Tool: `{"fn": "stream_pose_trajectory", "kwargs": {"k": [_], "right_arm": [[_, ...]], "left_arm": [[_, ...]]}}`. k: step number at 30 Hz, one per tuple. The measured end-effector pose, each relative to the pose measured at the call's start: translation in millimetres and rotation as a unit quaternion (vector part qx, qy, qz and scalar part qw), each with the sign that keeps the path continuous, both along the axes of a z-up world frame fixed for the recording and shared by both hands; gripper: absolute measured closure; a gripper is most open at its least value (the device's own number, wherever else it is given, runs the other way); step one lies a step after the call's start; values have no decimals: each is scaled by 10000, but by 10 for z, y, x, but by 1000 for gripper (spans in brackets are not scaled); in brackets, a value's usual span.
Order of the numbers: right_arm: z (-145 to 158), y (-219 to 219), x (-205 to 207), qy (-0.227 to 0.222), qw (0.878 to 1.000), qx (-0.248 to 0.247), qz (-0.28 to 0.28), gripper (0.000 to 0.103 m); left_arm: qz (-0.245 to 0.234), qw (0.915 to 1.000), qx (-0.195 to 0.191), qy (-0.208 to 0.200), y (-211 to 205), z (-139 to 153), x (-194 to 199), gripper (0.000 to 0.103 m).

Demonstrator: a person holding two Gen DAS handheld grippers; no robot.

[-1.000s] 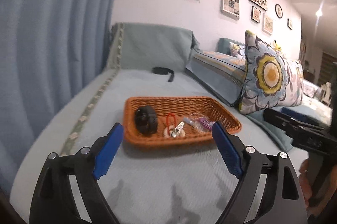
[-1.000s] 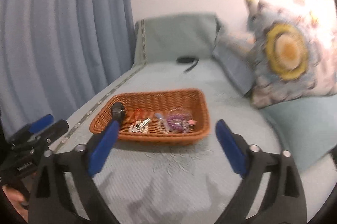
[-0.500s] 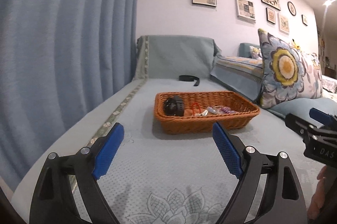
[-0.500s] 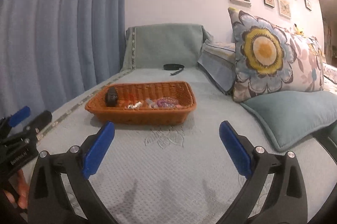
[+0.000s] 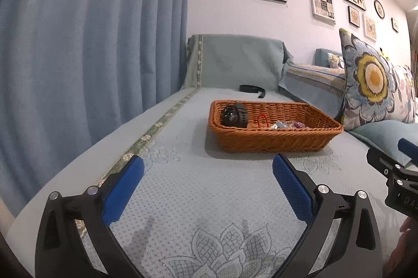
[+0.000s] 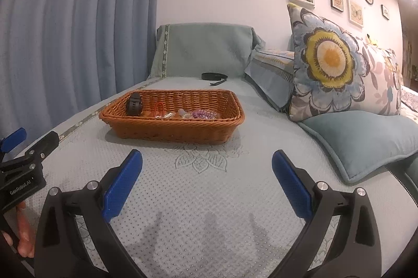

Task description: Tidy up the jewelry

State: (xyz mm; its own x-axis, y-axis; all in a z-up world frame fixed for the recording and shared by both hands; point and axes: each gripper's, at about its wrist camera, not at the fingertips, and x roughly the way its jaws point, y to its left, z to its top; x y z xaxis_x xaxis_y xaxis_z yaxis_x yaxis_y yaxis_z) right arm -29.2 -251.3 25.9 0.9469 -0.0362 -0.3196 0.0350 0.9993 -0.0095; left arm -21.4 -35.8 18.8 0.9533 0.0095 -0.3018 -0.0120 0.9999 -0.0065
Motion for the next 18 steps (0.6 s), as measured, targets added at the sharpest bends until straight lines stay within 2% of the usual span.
{"fn": "stream_pose_trajectory", "kwargs": {"k": [6,18], "right_arm": [[15,31,-23,-59,10000,-69,17,8],[15,-44,13,28,9998,200,41,8]], "left_arm": [[78,10000,-35,24,10,12,21,8],[92,9998,69,141,-40,0,75,8]]}}
